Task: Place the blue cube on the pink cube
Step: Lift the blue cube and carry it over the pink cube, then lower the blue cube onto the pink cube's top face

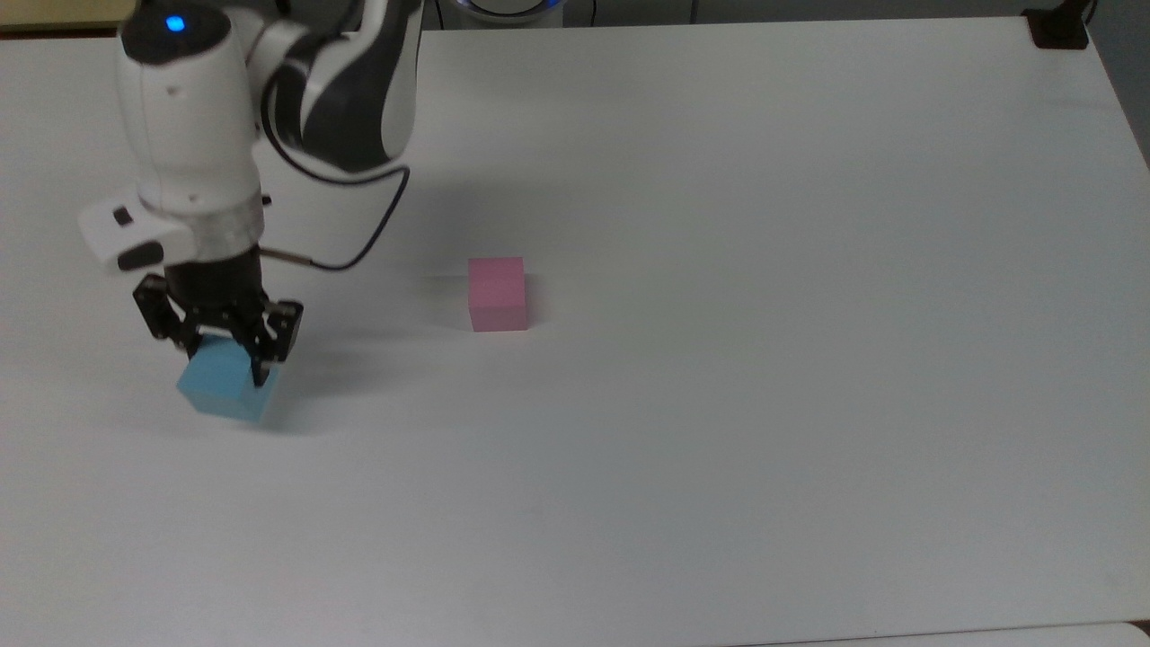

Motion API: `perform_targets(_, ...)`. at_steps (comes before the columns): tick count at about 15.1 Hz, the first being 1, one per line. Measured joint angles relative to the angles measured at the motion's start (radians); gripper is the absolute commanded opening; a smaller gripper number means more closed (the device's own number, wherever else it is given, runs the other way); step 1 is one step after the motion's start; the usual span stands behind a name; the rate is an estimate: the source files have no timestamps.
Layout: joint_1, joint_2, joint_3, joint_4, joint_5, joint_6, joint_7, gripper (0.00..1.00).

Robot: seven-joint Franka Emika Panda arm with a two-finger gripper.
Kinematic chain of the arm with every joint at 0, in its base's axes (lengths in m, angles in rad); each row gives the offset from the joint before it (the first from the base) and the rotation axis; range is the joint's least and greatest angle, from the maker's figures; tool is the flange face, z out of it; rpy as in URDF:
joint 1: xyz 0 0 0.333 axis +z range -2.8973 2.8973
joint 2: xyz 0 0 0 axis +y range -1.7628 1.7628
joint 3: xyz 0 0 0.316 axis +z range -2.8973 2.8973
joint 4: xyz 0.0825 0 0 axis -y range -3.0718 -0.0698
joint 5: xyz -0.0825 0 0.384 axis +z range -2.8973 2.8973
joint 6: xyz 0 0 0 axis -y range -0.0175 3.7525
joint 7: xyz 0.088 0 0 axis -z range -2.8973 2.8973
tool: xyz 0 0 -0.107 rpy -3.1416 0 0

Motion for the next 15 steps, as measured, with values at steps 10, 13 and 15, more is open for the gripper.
perform_targets(10, 0.323, -0.395, 0.008, -0.370, -0.005, -0.244, 0.014, 0.14)
perform_targets(13, 0.362, -0.385, 0.008, -0.420, -0.024, -0.196, 0.032, 0.14)
perform_targets(15, 0.360, -0.369, 0.007, -0.431, -0.049, -0.166, 0.034, 0.14)
